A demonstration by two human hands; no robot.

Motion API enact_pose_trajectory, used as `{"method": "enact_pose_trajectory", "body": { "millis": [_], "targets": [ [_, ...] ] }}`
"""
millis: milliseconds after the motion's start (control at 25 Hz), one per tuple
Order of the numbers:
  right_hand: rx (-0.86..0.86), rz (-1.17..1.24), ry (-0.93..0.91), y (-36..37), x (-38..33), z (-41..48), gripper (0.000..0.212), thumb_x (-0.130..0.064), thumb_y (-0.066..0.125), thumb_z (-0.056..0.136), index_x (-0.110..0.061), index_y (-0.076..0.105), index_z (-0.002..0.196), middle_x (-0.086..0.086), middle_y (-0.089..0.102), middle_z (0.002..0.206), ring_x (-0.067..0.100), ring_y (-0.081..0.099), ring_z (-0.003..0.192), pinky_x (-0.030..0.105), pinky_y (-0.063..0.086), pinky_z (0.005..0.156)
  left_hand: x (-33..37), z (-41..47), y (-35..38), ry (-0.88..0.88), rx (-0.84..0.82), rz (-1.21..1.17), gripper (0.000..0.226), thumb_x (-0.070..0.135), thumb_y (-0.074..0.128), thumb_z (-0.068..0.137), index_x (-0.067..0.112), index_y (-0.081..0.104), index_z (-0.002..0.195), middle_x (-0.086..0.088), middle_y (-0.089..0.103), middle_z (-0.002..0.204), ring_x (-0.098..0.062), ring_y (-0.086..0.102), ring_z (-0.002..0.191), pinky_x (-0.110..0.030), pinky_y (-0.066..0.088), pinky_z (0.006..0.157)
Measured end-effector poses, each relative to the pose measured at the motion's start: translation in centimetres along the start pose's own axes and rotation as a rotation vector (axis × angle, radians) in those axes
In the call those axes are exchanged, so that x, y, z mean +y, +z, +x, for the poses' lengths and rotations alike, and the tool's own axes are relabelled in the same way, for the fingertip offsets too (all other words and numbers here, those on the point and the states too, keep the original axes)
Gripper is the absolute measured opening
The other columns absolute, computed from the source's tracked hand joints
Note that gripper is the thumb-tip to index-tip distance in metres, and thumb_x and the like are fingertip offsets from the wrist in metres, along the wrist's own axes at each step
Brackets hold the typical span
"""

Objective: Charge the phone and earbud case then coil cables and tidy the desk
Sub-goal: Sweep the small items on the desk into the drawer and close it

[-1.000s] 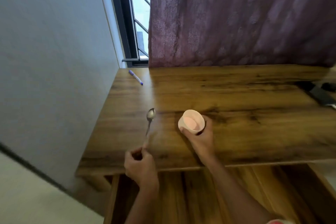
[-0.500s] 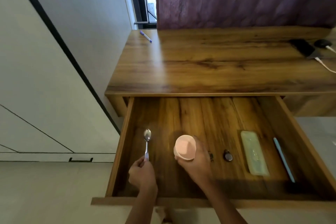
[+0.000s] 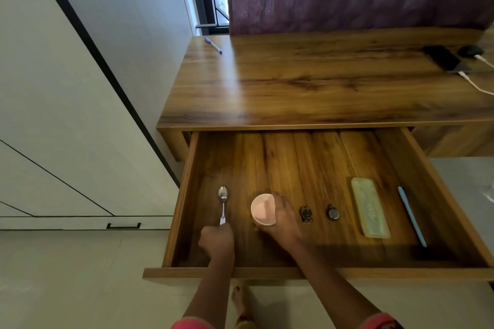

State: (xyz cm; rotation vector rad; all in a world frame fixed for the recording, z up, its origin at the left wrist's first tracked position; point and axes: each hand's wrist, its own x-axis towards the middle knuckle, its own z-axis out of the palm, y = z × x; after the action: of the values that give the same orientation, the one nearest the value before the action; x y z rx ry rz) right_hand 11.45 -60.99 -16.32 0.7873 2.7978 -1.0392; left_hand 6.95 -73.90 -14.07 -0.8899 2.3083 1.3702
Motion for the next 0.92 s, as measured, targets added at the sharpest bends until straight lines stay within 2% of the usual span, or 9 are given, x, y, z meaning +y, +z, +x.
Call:
{"method": "enact_pose_trajectory", "body": {
  "millis": [120,320,560,760,840,920],
  "targets": [
    [-0.017,0.009,-0.011,-0.1,-0.1,0.0,0.099,-0.036,0.080,0.067,-0.017,0.020,0.143,0.007,0.035,0.144,0.026,0.039,0.128,0.034,0.041,0.097,-0.1,-0.1,0.2,0.056,-0.028,0.162,0.019,0.009,0.056,0.088,-0.006,0.058,0.101,-0.021,0.062,0.097,-0.032,0.062,0.089,-0.037,0.052,0.074],
    [0.020,0.054,-0.044,-0.5,-0.3,-0.4,0.104,-0.040,0.082,0.062,-0.021,0.020,0.142,0.005,0.036,0.143,0.024,0.037,0.128,0.033,0.041,0.096,-0.3,-0.1,0.4,0.102,-0.026,0.282,0.025,0.012,0.054,0.088,-0.005,0.057,0.106,-0.022,0.057,0.108,-0.031,0.059,0.091,-0.039,0.053,0.082],
    [0.121,-0.071,-0.121,-1.0,-0.8,-1.1,0.105,-0.057,0.075,0.062,-0.022,0.019,0.143,0.002,0.033,0.146,0.020,0.037,0.130,0.033,0.042,0.097,-0.2,-0.9,0.3,0.170,-0.021,0.264,0.022,0.014,0.056,0.087,-0.003,0.057,0.102,-0.020,0.050,0.109,-0.023,0.053,0.078,-0.034,0.048,0.073],
    [0.240,0.041,-0.134,-2.3,-2.4,-0.7,0.096,-0.065,0.065,0.067,-0.026,0.022,0.143,-0.002,0.030,0.149,0.017,0.033,0.133,0.036,0.040,0.101,1.2,-1.2,-0.5,0.495,0.030,0.340,0.020,0.018,0.056,0.089,0.005,0.058,0.104,-0.010,0.052,0.115,-0.015,0.055,0.085,-0.023,0.044,0.070],
    [0.279,0.100,-0.192,-3.4,-4.1,0.8,0.089,-0.062,0.063,0.072,-0.025,0.023,0.143,-0.001,0.030,0.149,0.016,0.030,0.135,0.034,0.036,0.105,3.5,-0.7,-1.1,0.658,0.064,0.333,0.023,0.019,0.055,0.089,0.008,0.059,0.110,-0.008,0.053,0.118,-0.016,0.056,0.093,-0.023,0.048,0.075],
    [0.337,0.183,-0.246,-4.8,-6.2,2.9,0.083,-0.054,0.063,0.077,-0.023,0.023,0.143,0.001,0.030,0.148,0.015,0.028,0.135,0.028,0.030,0.105,6.9,-0.1,-1.6,0.821,0.106,0.314,0.024,0.020,0.054,0.090,0.011,0.059,0.112,-0.005,0.054,0.119,-0.014,0.055,0.098,-0.020,0.045,0.077]
  ]
}}
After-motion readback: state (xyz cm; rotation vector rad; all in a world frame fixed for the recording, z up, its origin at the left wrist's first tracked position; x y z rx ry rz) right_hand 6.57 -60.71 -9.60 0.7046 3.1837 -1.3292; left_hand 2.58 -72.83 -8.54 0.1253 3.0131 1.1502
